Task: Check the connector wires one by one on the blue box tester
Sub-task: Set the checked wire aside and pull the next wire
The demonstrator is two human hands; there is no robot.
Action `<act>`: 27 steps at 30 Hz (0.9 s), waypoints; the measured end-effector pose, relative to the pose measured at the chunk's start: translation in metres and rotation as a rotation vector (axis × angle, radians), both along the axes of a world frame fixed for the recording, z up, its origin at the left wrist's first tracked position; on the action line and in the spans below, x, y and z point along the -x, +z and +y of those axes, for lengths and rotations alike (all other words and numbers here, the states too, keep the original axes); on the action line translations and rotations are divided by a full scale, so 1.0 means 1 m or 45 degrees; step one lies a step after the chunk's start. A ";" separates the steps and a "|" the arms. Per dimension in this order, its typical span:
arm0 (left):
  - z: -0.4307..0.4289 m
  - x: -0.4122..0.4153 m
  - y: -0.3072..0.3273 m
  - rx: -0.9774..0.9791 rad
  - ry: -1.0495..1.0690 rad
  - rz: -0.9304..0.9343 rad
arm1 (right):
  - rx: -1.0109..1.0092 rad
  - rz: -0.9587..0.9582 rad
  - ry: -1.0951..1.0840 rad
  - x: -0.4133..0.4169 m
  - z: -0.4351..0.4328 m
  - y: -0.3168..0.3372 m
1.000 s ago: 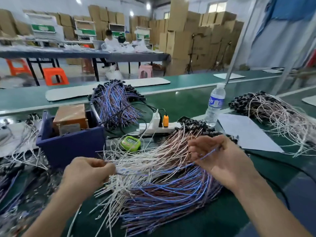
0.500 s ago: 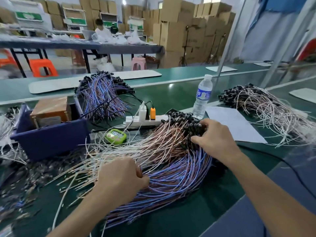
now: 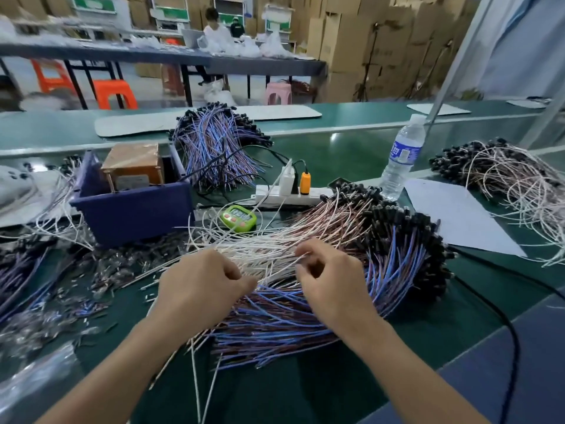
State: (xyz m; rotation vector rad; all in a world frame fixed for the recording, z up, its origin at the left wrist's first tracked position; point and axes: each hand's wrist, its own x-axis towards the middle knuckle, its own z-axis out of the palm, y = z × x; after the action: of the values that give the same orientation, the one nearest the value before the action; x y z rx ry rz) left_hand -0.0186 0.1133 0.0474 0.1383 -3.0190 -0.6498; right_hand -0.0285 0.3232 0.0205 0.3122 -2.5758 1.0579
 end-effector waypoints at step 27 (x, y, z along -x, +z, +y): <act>-0.221 -0.038 -0.057 -0.093 0.916 0.513 | -0.454 -0.281 0.745 0.036 -0.340 -0.024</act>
State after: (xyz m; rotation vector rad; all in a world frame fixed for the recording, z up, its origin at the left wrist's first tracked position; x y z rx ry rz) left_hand 0.0193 -0.1076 -0.0101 0.9140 -2.3146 -0.6071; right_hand -0.0641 -0.0164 -0.0030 1.1530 -2.9505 0.8220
